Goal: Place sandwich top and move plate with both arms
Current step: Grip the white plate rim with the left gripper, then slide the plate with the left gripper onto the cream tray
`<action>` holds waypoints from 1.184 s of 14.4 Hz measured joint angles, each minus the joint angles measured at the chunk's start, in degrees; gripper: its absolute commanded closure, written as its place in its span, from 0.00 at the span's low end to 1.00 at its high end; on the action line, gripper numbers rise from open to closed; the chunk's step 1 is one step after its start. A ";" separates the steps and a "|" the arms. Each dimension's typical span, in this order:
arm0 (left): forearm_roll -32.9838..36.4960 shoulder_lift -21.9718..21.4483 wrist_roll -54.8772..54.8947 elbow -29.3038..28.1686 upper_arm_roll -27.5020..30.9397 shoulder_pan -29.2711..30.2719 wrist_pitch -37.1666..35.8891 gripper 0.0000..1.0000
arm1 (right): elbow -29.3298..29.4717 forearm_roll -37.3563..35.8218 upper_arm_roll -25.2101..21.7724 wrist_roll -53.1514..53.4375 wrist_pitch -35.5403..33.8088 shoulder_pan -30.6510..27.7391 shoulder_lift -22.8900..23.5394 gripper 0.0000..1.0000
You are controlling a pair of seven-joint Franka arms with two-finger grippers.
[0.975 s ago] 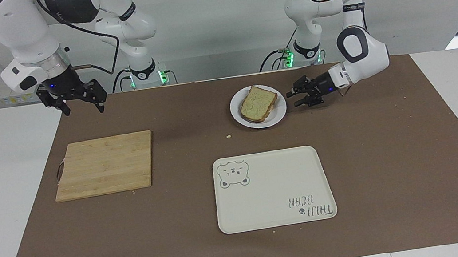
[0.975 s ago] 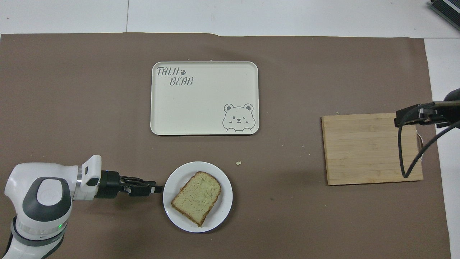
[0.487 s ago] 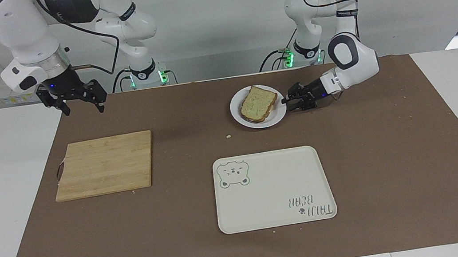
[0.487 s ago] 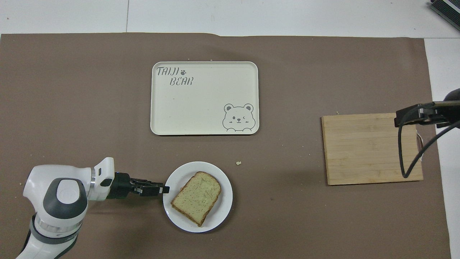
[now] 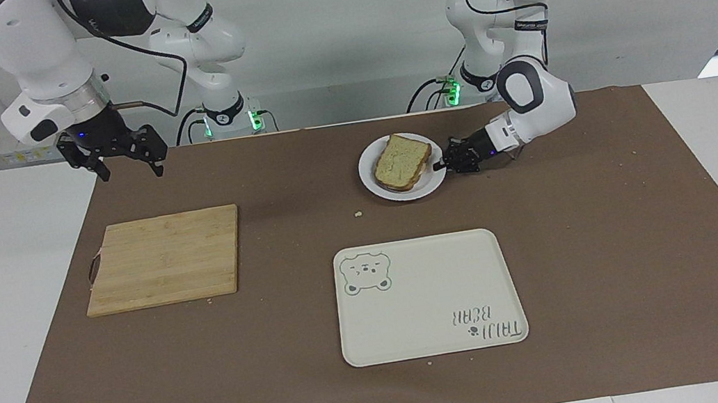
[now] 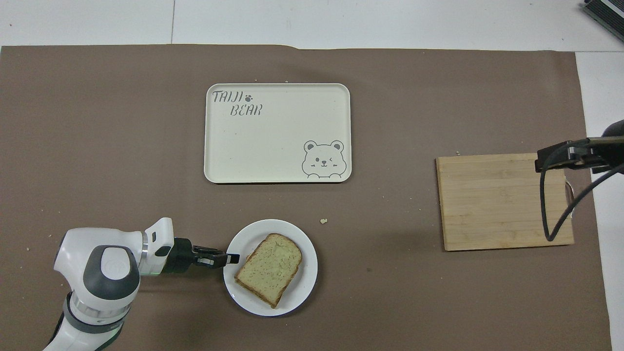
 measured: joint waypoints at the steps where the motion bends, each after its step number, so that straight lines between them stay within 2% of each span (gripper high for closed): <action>1: -0.02 -0.16 0.00 -0.01 0.03 0.00 -0.13 1.00 | 0.00 0.00 0.00 0.00 0.00 0.00 0.00 0.00; 7: -0.26 -0.23 0.00 0.01 0.55 0.28 -1.93 1.00 | 0.00 0.00 0.00 0.00 0.00 0.00 0.00 0.00; 12: -0.51 -0.06 0.05 0.54 0.61 4.54 -7.71 1.00 | 0.00 0.00 0.00 0.00 0.00 0.00 0.00 0.00; 17: -3.50 0.72 0.10 6.42 0.81 10.34 -14.83 1.00 | 0.00 0.00 0.00 0.00 0.00 0.00 0.00 0.00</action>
